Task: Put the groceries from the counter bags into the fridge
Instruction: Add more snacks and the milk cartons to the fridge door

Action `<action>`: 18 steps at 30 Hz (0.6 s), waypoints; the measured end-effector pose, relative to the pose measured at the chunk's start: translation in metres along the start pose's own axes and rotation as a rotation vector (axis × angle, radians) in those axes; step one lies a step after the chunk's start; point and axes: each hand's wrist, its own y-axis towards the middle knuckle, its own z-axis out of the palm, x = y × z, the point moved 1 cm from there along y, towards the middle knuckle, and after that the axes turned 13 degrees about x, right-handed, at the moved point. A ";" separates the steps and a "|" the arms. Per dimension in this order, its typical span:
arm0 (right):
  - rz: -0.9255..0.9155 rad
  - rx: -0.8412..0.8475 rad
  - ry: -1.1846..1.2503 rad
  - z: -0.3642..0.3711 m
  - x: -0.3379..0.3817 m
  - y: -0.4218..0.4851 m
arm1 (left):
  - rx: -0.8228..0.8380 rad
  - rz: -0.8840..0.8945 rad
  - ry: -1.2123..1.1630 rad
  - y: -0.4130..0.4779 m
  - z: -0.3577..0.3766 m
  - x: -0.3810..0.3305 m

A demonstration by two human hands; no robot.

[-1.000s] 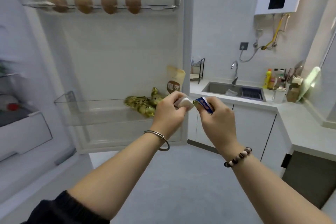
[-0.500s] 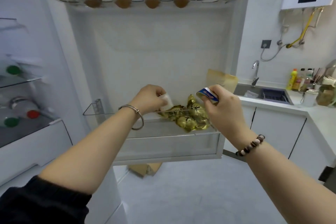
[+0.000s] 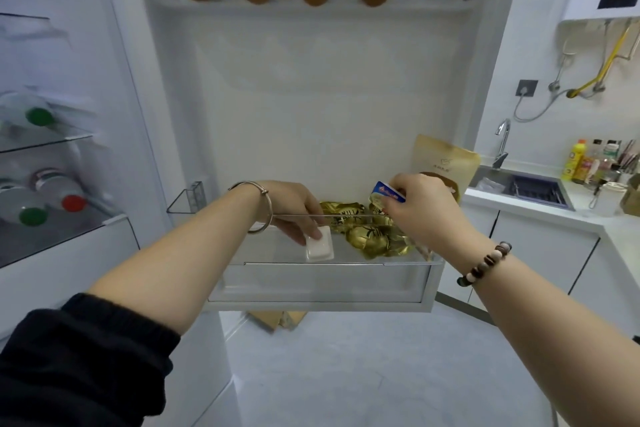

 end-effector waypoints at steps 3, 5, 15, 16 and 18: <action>0.013 0.042 0.004 -0.001 0.000 0.001 | 0.022 0.003 0.030 0.000 0.002 0.000; 0.024 0.121 0.032 -0.003 0.002 0.002 | 0.023 -0.003 0.050 0.000 0.002 0.002; -0.002 0.415 0.095 -0.003 0.050 0.040 | -0.046 -0.102 0.096 -0.004 -0.004 0.012; 0.010 0.435 0.057 0.003 0.055 0.045 | -0.055 -0.117 0.096 -0.003 -0.005 0.014; 0.033 0.489 -0.023 0.015 0.062 0.055 | -0.065 -0.148 0.094 -0.003 -0.006 0.017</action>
